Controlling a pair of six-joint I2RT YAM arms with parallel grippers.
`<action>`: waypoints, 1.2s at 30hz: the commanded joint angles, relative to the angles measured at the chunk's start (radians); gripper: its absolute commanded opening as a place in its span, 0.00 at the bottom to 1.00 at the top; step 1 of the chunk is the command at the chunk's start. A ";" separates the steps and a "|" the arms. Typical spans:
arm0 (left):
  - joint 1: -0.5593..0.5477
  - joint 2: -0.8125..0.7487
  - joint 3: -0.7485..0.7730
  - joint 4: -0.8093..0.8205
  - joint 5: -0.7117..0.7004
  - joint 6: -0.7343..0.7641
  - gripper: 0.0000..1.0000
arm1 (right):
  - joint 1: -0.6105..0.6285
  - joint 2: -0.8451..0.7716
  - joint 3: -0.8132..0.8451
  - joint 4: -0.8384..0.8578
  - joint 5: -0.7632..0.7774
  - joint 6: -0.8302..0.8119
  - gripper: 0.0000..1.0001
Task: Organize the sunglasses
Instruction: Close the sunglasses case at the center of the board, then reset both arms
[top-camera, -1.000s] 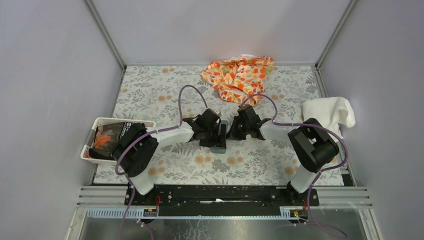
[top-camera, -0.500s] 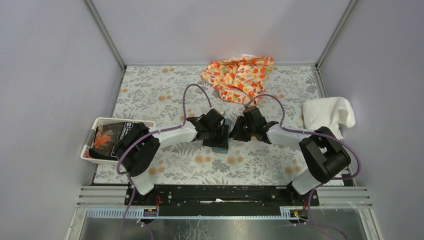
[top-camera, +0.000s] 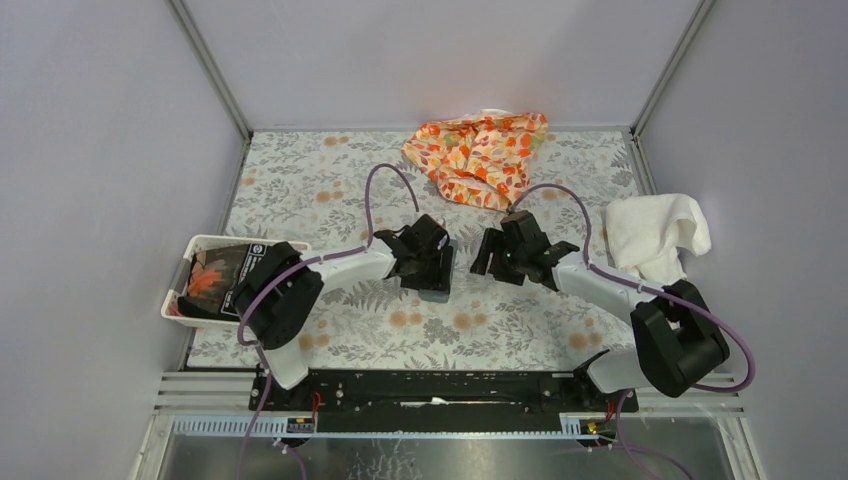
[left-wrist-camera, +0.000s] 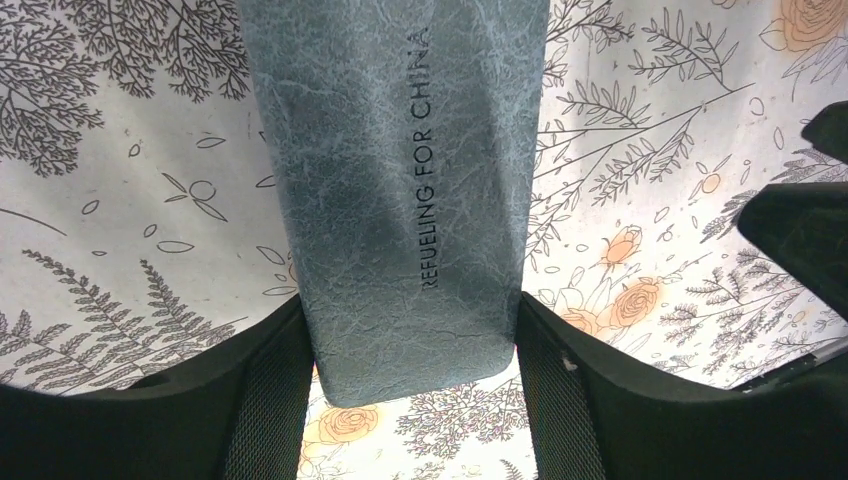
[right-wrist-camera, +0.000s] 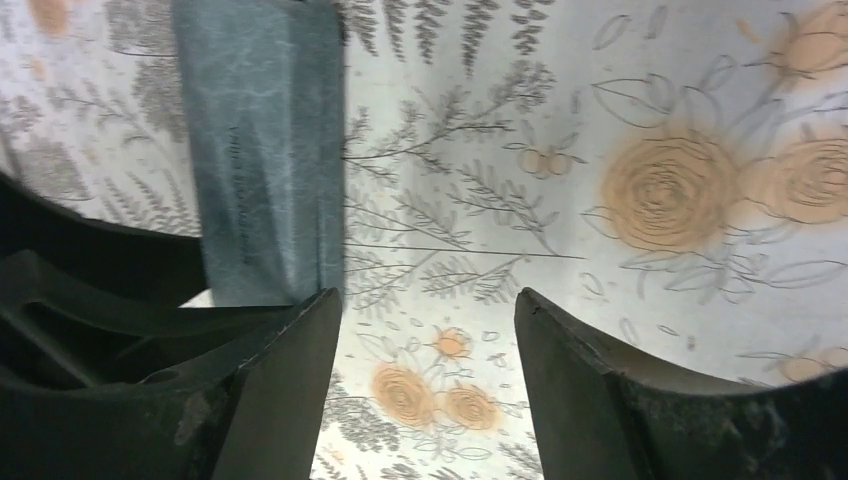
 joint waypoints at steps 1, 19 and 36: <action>0.003 0.006 0.037 -0.045 -0.044 0.019 0.67 | -0.010 -0.035 0.045 -0.117 0.113 -0.071 0.74; 0.003 -0.368 0.124 -0.093 -0.130 0.043 0.97 | -0.014 -0.369 0.165 -0.342 0.616 -0.171 0.95; 0.005 -0.765 -0.121 -0.015 -0.526 0.033 0.99 | -0.013 -0.600 0.011 -0.225 0.831 -0.132 1.00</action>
